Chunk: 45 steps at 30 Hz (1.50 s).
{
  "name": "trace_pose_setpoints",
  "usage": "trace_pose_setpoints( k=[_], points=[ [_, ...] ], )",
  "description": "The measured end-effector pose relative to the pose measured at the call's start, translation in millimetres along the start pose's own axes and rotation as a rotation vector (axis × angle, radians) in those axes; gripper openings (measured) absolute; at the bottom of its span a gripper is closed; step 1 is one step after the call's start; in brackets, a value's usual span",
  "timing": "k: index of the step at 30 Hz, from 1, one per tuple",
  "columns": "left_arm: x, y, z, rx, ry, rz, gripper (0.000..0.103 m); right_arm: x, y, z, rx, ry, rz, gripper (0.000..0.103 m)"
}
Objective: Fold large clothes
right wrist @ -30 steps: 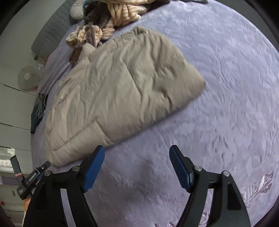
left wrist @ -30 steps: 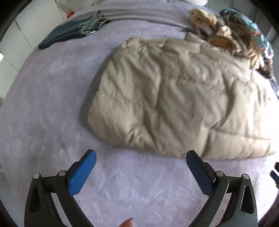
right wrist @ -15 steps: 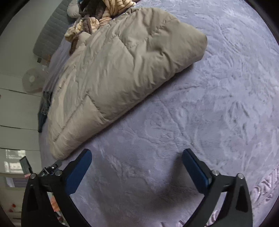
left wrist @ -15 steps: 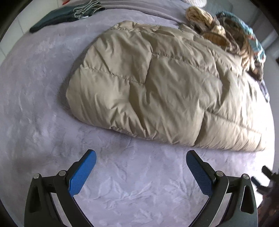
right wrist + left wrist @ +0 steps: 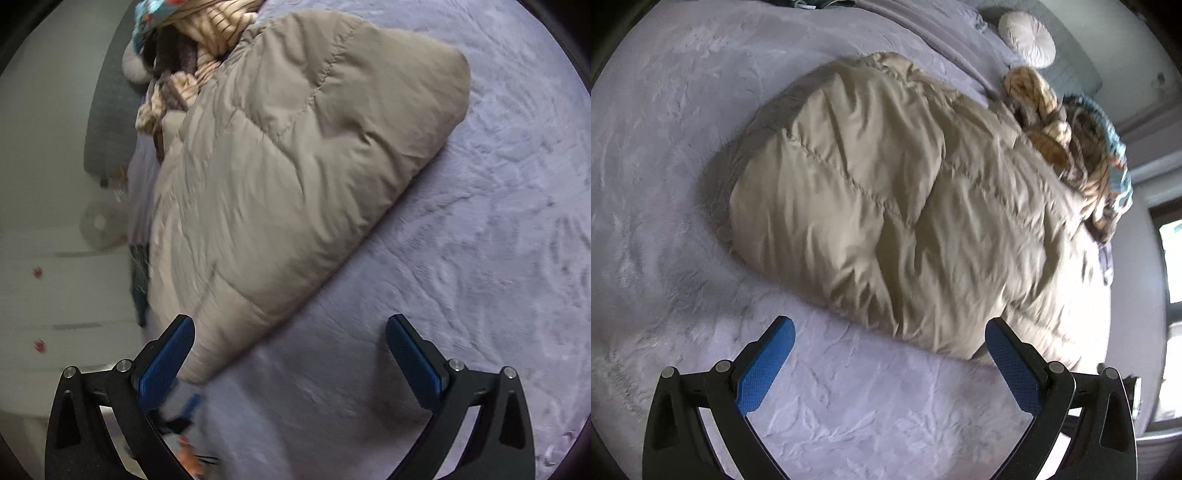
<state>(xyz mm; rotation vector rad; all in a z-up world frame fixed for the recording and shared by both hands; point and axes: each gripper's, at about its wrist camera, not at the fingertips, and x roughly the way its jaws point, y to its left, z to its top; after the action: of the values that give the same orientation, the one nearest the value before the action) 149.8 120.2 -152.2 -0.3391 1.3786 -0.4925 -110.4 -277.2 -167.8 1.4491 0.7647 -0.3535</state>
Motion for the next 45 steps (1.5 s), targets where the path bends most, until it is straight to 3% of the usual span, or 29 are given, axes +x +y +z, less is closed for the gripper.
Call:
trace_pose_setpoints(
  k=[5, 10, 22, 23, 24, 25, 27, 28, 32, 37, 40, 45],
  points=[
    [21, 17, 13, -0.077, 0.054, -0.117, 0.103, 9, -3, 18, 0.072, -0.007, 0.072, 0.103],
    [32, 21, 23, -0.126, 0.025, -0.149, 0.103, 28, 11, 33, 0.073, 0.01, 0.125, 0.103],
    [68, 10, 52, -0.199, -0.048, -0.087, 0.103, 78, 22, 50, 0.079, 0.037, 0.193, 0.103],
    [68, 9, 53, -0.208, -0.06, -0.079, 0.1, 79, 22, 50, 0.077, 0.037, 0.195, 0.103],
    [66, 8, 53, -0.209, -0.078, -0.078, 0.083, 80, 23, 50, 0.078, 0.035, 0.193, 0.103],
    [64, 7, 54, -0.201, -0.086, -0.085, 0.057, 81, 23, 51, 0.085, 0.034, 0.191, 0.103],
    [61, 2, 56, -0.173, -0.089, -0.111, 0.034, 79, 20, 52, 0.108, 0.026, 0.174, 0.088],
    [57, -1, 57, -0.148, -0.1, -0.108, 0.027, 77, 17, 52, 0.117, 0.029, 0.156, 0.06],
    [40, -20, 56, -0.021, -0.14, -0.075, 0.021, 75, 17, 51, 0.12, 0.016, 0.167, 0.035],
    [18, -40, 52, 0.12, -0.178, -0.063, 0.019, 60, 26, 45, 0.069, 0.01, 0.195, 0.025],
    [1, -45, 44, 0.206, -0.175, -0.068, 0.019, 48, 31, 36, 0.044, 0.005, 0.193, 0.025],
    [-25, -33, 26, 0.259, -0.135, -0.102, 0.018, 31, 28, 7, 0.028, 0.005, 0.176, 0.024]
  ],
)
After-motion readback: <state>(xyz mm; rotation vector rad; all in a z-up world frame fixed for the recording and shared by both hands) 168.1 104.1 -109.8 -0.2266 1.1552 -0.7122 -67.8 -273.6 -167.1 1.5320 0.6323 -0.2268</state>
